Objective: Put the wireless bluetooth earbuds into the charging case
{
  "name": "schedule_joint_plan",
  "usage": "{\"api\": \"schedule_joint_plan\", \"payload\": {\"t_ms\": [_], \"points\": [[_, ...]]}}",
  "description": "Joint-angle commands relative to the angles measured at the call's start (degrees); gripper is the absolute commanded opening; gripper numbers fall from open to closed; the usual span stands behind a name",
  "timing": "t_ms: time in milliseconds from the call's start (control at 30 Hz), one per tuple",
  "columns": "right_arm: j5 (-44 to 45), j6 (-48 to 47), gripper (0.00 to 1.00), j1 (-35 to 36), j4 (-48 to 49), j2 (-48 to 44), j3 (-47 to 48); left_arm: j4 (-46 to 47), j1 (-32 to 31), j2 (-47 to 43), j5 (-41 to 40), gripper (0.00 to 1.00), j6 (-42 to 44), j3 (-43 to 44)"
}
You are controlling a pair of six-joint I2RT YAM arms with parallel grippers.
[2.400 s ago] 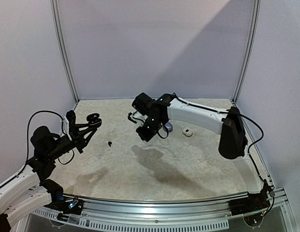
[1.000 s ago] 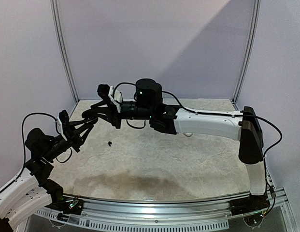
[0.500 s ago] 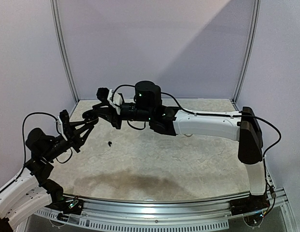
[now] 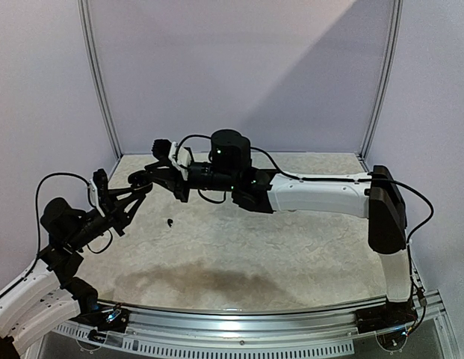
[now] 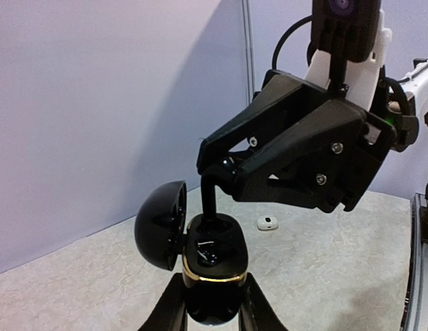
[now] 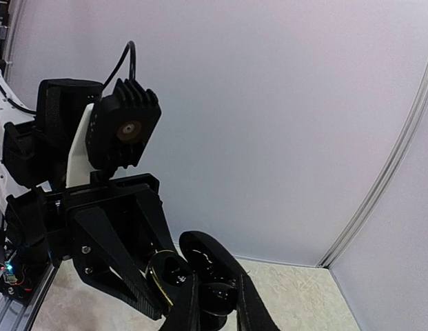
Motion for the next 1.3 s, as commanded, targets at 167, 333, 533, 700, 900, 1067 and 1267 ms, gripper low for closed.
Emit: {"api": "schedule_joint_plan", "payload": {"t_ms": [167, 333, 533, 700, 900, 1067, 1267], "points": [[-2.77, 3.06, 0.0, -0.15, -0.68, -1.47, -1.65, 2.22, -0.24, 0.02, -1.26, 0.0, -0.58, 0.33], [-1.16, 3.13, 0.0, -0.12, -0.48, -0.32, -0.79, 2.09, -0.22, -0.19, -1.03, 0.0, -0.47, 0.33], [-0.26, 1.19, 0.14, -0.18, -2.69, 0.64, 0.19, 2.31, -0.22, -0.28, -1.02, 0.0, -0.52, 0.24], [-0.13, 1.06, 0.23, -0.15, -4.26, 1.29, 1.05, 2.35, -0.26, -0.41, -0.94, 0.0, -0.38, 0.24], [-0.01, 1.1, 0.19, -0.12, -4.57, 1.84, 2.02, 2.27, -0.22, -0.47, -0.63, 0.0, -0.32, 0.24], [0.81, 2.19, 0.18, -0.09, -6.28, 2.4, 4.27, 2.26, -0.27, -0.41, 0.18, 0.0, -0.19, 0.24], [1.91, 1.7, 0.23, -0.16, -8.22, 2.9, 5.33, 2.31, -0.22, -0.48, -0.04, 0.0, -0.29, 0.24]]}}
